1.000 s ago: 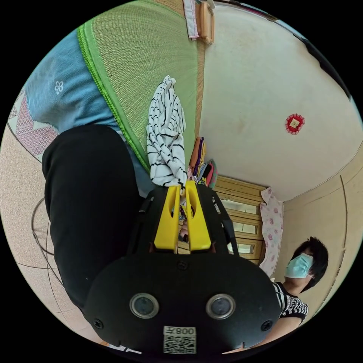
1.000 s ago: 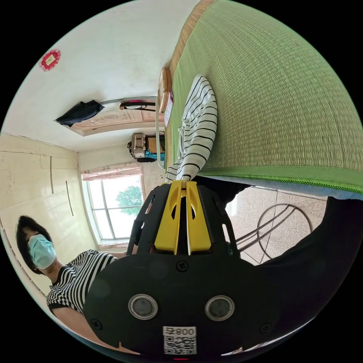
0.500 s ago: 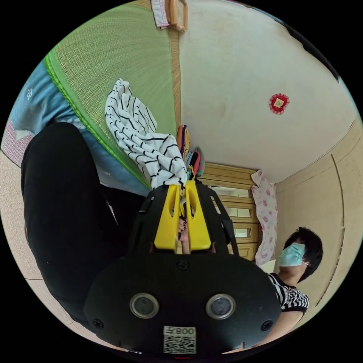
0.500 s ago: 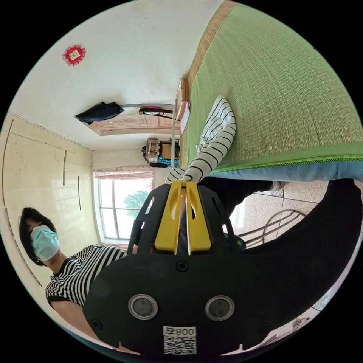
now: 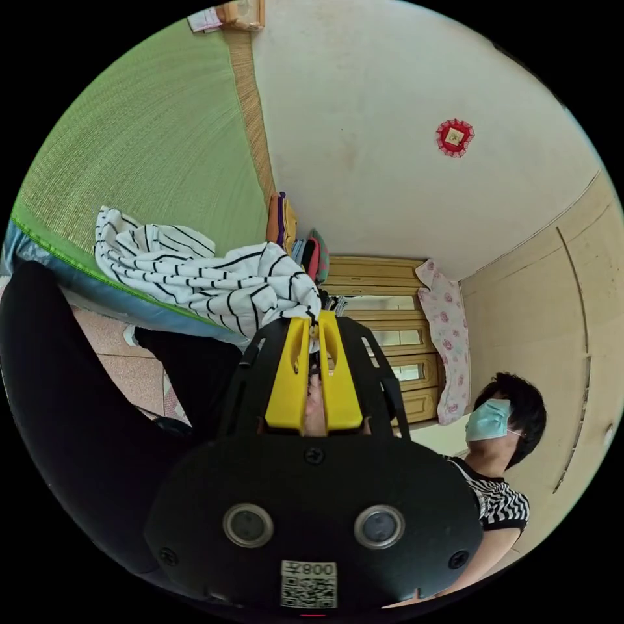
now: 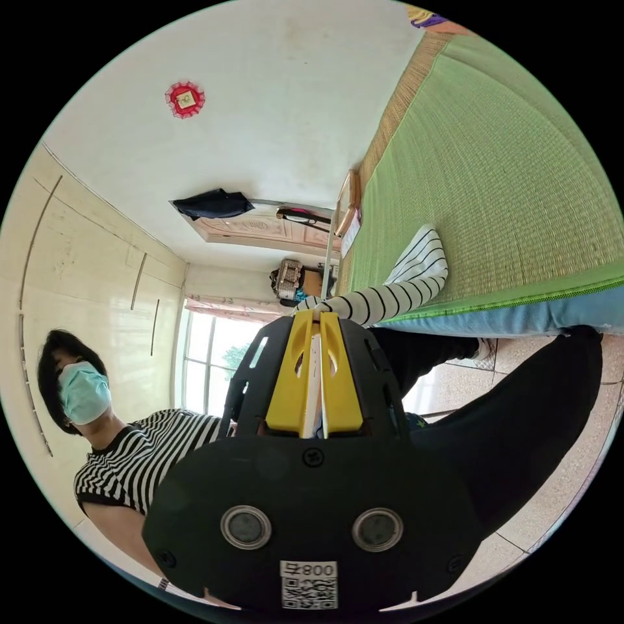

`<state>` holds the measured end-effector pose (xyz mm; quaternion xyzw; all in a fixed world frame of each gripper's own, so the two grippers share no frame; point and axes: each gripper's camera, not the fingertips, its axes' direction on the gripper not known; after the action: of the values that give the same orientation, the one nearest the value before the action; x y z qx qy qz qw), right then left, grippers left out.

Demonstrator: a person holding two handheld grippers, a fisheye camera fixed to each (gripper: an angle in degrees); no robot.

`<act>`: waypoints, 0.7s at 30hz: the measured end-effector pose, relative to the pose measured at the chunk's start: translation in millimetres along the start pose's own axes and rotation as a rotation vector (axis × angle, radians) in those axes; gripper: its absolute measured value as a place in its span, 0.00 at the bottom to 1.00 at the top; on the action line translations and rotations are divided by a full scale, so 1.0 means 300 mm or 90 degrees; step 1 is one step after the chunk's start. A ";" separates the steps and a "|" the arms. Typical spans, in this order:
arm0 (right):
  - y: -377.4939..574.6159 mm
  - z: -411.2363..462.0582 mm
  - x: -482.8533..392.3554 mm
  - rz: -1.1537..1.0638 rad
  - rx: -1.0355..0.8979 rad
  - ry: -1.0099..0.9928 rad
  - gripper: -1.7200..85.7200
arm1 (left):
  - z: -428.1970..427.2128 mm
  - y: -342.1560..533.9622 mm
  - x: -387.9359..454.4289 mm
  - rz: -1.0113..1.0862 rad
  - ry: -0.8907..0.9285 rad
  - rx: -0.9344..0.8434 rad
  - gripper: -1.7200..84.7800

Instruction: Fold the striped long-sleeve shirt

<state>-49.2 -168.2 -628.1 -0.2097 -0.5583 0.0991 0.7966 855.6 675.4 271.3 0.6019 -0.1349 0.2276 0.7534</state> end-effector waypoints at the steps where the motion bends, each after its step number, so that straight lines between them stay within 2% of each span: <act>1: -0.006 -0.043 0.030 -0.006 0.007 -0.001 0.04 | 0.042 -0.049 0.036 0.005 0.003 -0.006 0.05; 14: -0.274 -0.490 0.432 -0.035 0.070 0.012 0.04 | 0.638 -0.747 0.386 0.026 0.014 -0.089 0.05; 21: -0.752 -0.766 0.654 -0.066 0.094 0.063 0.04 | 1.067 -1.271 0.571 0.059 -0.009 -0.120 0.05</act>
<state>217.4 -344.0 -427.7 -0.1256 -0.5196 0.0881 0.8405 1218.4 330.9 107.2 0.5229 -0.1885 0.2443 0.7946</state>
